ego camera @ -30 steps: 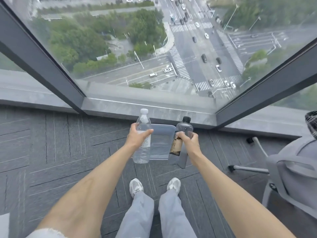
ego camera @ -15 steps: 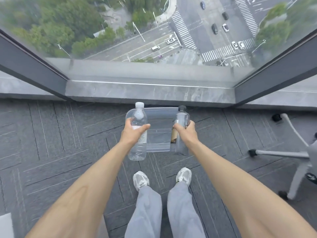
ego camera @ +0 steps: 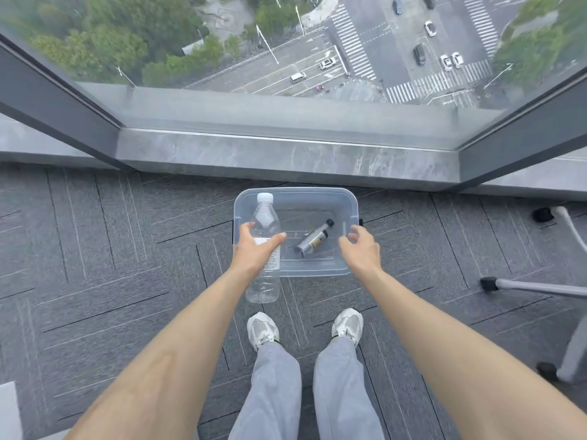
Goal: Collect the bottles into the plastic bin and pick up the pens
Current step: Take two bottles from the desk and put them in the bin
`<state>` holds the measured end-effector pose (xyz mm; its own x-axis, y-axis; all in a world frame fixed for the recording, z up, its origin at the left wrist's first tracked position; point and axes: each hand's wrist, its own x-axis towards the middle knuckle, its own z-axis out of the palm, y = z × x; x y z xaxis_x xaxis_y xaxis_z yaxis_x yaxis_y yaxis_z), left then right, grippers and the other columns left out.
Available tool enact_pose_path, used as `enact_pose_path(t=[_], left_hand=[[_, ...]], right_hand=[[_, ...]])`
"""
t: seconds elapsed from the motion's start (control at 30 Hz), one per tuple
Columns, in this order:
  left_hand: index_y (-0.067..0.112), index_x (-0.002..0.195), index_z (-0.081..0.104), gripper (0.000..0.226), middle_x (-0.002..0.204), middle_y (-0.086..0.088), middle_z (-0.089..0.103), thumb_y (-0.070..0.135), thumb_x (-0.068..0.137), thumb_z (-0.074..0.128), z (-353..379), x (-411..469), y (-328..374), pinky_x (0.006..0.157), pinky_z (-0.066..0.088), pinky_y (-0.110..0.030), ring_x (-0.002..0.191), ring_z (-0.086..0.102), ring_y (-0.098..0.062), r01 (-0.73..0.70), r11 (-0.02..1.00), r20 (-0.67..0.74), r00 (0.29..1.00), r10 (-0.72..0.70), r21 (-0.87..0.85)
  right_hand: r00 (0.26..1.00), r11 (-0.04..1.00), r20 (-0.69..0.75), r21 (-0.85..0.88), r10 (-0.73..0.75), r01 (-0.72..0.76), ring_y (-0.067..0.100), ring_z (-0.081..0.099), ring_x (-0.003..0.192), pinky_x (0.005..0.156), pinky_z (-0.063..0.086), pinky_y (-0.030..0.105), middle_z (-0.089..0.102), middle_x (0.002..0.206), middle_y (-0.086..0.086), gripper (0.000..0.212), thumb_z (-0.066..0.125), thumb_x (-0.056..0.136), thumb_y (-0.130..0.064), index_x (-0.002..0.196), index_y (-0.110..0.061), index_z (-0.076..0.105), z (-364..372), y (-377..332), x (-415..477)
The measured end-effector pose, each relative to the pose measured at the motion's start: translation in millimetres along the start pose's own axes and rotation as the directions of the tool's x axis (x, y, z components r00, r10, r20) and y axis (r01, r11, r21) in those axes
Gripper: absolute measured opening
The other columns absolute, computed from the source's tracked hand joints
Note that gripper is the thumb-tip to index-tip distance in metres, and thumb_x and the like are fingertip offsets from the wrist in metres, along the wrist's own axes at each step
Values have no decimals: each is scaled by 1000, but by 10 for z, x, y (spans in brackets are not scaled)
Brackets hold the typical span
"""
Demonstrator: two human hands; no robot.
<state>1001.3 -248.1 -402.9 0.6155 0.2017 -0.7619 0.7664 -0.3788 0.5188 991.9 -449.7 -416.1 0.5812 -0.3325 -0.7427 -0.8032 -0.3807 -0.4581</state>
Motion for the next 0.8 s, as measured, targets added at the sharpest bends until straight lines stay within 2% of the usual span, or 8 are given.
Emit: enact_pose_path(t=[0.13, 0.23, 0.4, 0.47, 0.53, 0.63, 0.7, 0.8], left_hand=[[23, 145, 22, 83, 151, -11, 34, 52, 81, 66, 50, -112, 37, 110, 34, -47, 135, 39, -31, 25, 1000, 31, 999, -25, 1], [26, 145, 18, 83, 153, -11, 30, 56, 81, 63, 66, -173, 72, 111, 34, -51, 135, 39, -32, 27, 999, 65, 997, -28, 22], [27, 144, 19, 77, 150, -12, 34, 50, 84, 61, 125, -111, 49, 106, 35, -45, 132, 42, -32, 9, 998, 93, 996, -14, 59], [28, 143, 19, 74, 147, -12, 38, 47, 84, 58, 171, -32, 32, 103, 37, -45, 127, 45, -32, -3, 997, 96, 995, -4, 81], [30, 143, 14, 74, 146, -12, 37, 45, 84, 57, 246, 64, 4, 102, 38, -45, 124, 47, -32, -21, 995, 96, 995, 12, 96], [31, 142, 9, 78, 145, -12, 35, 42, 83, 60, 370, 210, -18, 103, 39, -46, 122, 48, -32, -67, 991, 57, 997, 61, 116], [25, 142, 13, 81, 145, -11, 34, 41, 82, 64, 434, 310, -23, 105, 38, -43, 124, 45, -29, -109, 983, 30, 994, 106, 145], [18, 145, 15, 87, 147, -9, 32, 40, 81, 69, 496, 434, 9, 106, 35, -38, 130, 41, -27, -172, 966, 5, 985, 174, 191]], right_hand=[[1000, 996, -14, 83, 17, -16, 22, 55, 120, 101, 41, 34, 63, 130, 2, 39, 50, 95, -22, 133, -19, 57, -16, 59, -151], [1000, 988, -29, 152, 9, -4, 17, 56, 110, 93, 41, 29, 64, 122, 1, 32, 50, 96, -20, 126, -18, 61, -31, 33, -259], [996, 959, -93, 282, -8, 34, 12, 63, 98, 82, 46, 24, 70, 103, -7, 22, 53, 95, -18, 111, -20, 68, 32, 65, -280], [986, 925, -166, 379, 32, 34, 13, 67, 97, 85, 51, 26, 72, 93, -8, 19, 51, 95, -13, 98, -22, 67, 60, 98, -227], [976, 891, -202, 453, 85, 16, 15, 69, 98, 92, 52, 31, 72, 88, -7, 20, 49, 95, -8, 95, -20, 65, 91, 166, -154], [970, 880, -210, 474, 119, -6, 15, 69, 97, 94, 52, 32, 72, 86, -6, 22, 48, 95, -6, 91, -21, 64, 137, 296, -85], [970, 890, -207, 455, 127, -20, 15, 69, 95, 91, 52, 32, 72, 86, -8, 25, 49, 95, -8, 85, -26, 62, 142, 368, -65], [973, 904, -191, 426, 132, -40, 13, 68, 96, 88, 51, 30, 73, 92, -7, 24, 49, 96, -10, 88, -27, 62, 129, 449, -47]])
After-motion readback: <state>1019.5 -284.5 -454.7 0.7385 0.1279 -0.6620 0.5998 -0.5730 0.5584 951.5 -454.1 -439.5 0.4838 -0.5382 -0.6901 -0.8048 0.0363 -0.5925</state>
